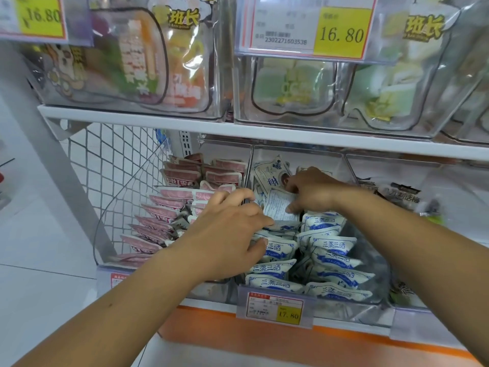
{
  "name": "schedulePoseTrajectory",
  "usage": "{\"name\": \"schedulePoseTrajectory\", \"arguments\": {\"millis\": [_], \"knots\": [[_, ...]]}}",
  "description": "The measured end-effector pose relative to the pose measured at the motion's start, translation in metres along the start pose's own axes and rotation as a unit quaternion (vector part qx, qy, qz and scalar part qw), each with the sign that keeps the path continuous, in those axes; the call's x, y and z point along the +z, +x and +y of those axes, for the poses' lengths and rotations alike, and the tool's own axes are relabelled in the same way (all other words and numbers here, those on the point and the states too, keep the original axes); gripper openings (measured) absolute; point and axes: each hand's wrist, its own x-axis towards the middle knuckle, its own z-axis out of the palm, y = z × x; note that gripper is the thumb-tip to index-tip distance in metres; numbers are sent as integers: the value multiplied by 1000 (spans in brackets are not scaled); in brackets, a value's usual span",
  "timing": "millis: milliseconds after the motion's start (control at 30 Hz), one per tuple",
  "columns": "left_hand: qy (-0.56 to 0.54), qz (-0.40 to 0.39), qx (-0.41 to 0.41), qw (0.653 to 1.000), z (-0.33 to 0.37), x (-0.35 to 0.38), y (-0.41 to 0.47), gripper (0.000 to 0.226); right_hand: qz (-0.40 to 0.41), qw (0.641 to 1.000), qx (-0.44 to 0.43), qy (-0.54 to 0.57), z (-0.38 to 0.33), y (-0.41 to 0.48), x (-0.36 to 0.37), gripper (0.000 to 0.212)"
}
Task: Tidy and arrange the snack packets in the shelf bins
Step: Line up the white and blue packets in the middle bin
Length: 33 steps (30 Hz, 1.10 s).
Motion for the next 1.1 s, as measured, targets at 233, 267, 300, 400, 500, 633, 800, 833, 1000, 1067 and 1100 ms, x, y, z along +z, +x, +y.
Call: {"name": "schedulePoseTrajectory", "arguments": {"millis": [233,267,300,400,500,633,800,833,1000,1067,1100], "knots": [[-9,5,2,1000,-1,2,-1,47,150,963,-26,222,10,-36,-14,16],[-13,6,0,1000,-1,2,-1,47,165,952,-29,255,11,-42,-14,18],[-20,11,-2,1000,-1,3,-1,47,173,937,-33,303,10,-49,-13,19],[-52,32,-19,998,1,6,-2,50,210,882,-37,419,10,-64,-4,25],[-114,75,-57,989,6,8,-5,57,255,863,-32,435,12,-73,-1,38],[-142,118,-62,981,17,1,-5,80,266,826,-29,496,13,-87,-2,49],[-121,181,-44,975,30,2,0,56,116,805,-29,582,-1,-101,8,29],[-161,197,-54,965,30,-1,-1,41,87,820,-25,565,-2,-105,6,43],[-371,146,-118,909,19,-14,-2,18,131,916,-63,375,5,-122,-3,28],[-410,136,-123,894,16,-17,-3,20,137,894,-66,422,4,-121,4,20],[-419,132,-125,890,15,-17,-3,23,139,886,-67,438,2,-119,7,20]]}}
